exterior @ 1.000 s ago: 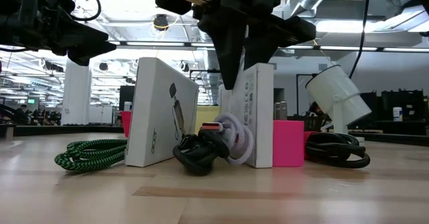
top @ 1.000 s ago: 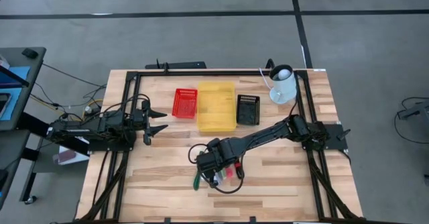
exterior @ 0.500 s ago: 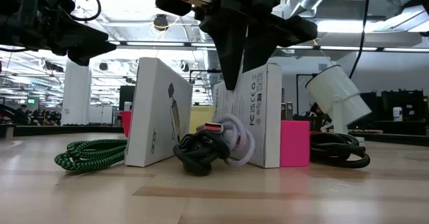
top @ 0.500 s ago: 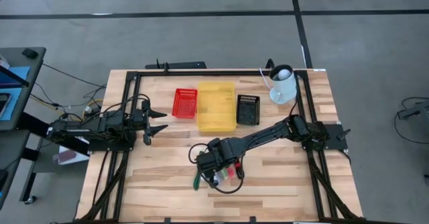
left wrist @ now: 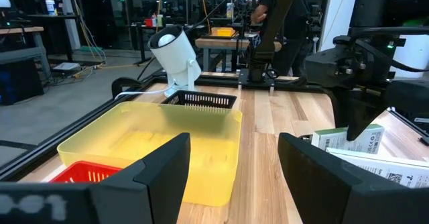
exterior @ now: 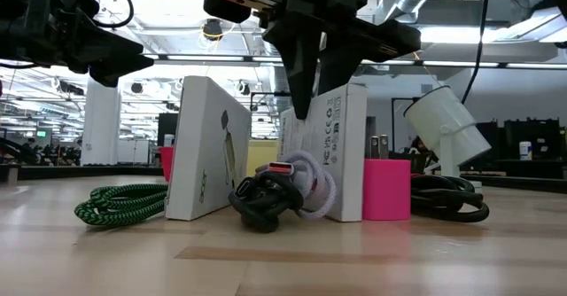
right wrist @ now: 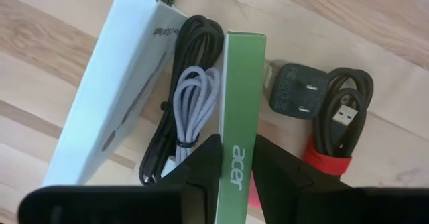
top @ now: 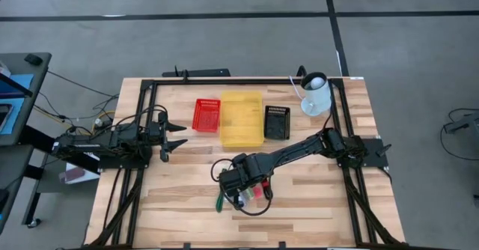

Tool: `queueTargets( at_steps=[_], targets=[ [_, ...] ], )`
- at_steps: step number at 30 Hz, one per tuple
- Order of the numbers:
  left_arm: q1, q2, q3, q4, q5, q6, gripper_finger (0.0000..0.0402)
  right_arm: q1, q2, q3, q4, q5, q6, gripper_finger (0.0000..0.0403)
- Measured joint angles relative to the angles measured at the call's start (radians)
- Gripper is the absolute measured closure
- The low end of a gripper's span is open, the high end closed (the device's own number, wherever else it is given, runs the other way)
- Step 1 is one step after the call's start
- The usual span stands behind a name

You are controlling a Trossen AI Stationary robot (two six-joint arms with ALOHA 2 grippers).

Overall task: Pick and place items into bin
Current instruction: Put the right white card reader box into the black bin

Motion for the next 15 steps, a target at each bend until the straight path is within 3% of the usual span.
queueTargets(
  at_steps=[15],
  targets=[
    [0.000, 0.000, 0.000, 0.000, 0.000, 0.000, 0.0182, -0.015, 0.000, 0.021, -0.045, 0.010, 0.023, 0.0328]
  ],
)
